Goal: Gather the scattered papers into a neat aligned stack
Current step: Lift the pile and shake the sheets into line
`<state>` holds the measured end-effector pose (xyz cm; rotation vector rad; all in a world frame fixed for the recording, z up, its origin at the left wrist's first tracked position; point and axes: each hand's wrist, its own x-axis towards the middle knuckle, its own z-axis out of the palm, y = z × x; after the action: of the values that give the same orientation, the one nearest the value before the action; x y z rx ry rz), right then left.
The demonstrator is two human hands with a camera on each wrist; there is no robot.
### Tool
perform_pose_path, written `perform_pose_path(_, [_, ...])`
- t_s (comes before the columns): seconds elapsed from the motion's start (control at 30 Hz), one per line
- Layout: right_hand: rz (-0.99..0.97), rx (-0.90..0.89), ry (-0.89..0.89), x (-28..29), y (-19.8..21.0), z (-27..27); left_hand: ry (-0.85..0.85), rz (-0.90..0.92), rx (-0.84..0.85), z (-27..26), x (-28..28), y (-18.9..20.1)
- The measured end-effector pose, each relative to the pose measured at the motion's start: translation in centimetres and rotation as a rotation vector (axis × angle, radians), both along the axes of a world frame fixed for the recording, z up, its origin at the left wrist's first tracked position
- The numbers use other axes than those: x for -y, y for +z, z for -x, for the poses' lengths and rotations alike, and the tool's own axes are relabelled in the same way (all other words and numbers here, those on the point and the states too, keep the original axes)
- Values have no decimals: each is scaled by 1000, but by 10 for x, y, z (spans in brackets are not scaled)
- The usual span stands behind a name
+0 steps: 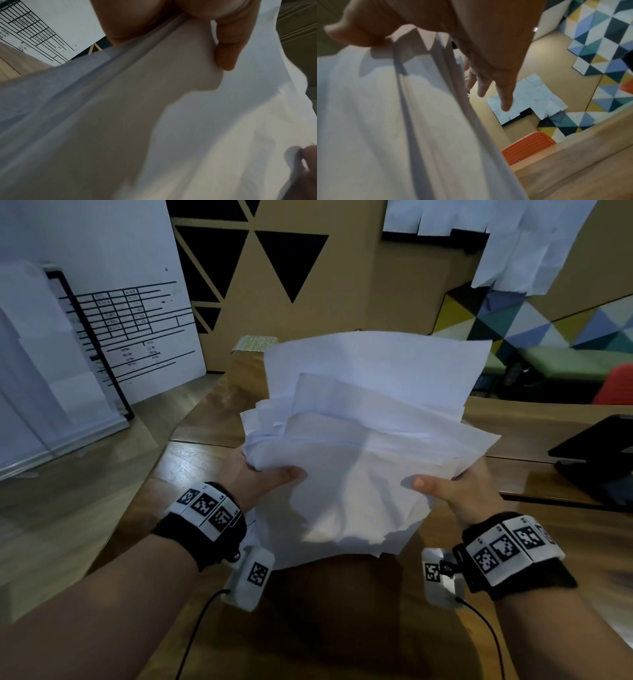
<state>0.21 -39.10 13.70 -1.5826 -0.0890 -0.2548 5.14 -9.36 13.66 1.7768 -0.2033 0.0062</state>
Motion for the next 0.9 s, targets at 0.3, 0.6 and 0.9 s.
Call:
perform_pose_path(0.3, [-124, -92, -37, -19, -22, -3, -99, 10, -14, 2, 6, 1])
perform_pose_path(0.6, [-154, -158, 44, -24, -24, 3, -150, -24, -27, 8, 6, 3])
perform_pose_path(0.9, [-247, 11, -266, -58, -1, 26, 30, 73, 125, 27, 15, 12])
